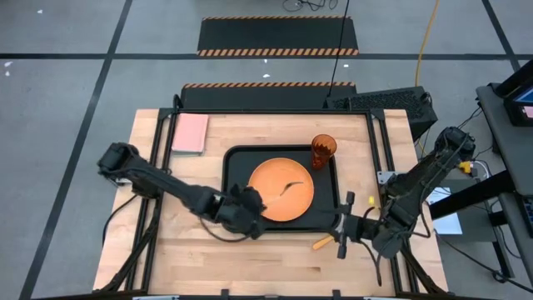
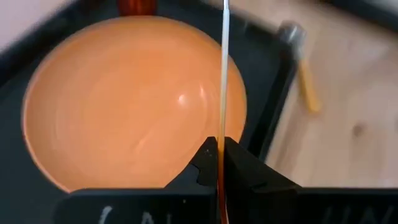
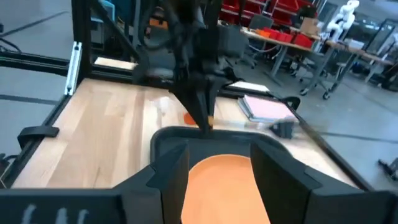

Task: Pick and place plate/cup/fork/spoon on tray
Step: Put the orange fork on the black tray to the right of the orange plate

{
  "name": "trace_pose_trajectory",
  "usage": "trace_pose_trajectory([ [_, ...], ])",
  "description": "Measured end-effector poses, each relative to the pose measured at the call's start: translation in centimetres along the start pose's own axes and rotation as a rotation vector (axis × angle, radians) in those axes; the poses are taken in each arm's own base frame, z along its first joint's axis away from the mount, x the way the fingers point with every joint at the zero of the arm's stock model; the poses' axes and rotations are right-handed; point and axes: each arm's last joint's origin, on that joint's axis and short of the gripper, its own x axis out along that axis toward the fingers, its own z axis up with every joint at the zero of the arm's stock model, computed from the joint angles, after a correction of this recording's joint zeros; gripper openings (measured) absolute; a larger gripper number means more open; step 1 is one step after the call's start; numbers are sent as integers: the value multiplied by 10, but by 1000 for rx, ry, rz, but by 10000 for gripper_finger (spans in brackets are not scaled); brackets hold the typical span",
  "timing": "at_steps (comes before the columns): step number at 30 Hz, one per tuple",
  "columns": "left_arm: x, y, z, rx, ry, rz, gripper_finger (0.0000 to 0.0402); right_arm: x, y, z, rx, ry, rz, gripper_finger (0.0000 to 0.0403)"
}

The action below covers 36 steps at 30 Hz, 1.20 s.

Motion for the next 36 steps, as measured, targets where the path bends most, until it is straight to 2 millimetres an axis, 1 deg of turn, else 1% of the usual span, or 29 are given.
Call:
trace_pose_trajectory([
  [1, -5, -4, 2, -23, -51, -30, 6, 0, 0, 1, -14, -3, 0, 165],
  [3, -14, -4, -4, -25, -101, -32, 6, 0, -1, 2, -27, -9, 0, 165],
  [5, -17, -11, 1, -57, -182, -60, 6, 0, -2, 4, -18, -19, -16, 165],
  [8, -24, -15, 4, -69, -245, -56, 6, -1, -4, 7, -3, -34, -51, 165],
  [10, -24, -19, 10, -104, -298, -92, 6, -1, -5, 6, -5, -36, -75, 165],
  [19, -27, -28, 26, -122, -491, -124, 6, 0, -5, -2, 35, -26, -84, 165],
  [22, -23, -33, 28, -120, -553, -137, 6, 0, -6, -1, 45, -28, -89, 165],
  [25, -16, -37, 29, -123, -609, -151, 6, -1, -7, -1, 50, -35, -129, 165],
  [30, 5, -42, 25, -128, -665, -157, 6, -1, -8, -1, 53, -40, -158, 165],
  [36, 31, -40, 19, -172, -703, -167, 7, -1, -8, -1, 53, -40, -158, 165],
])
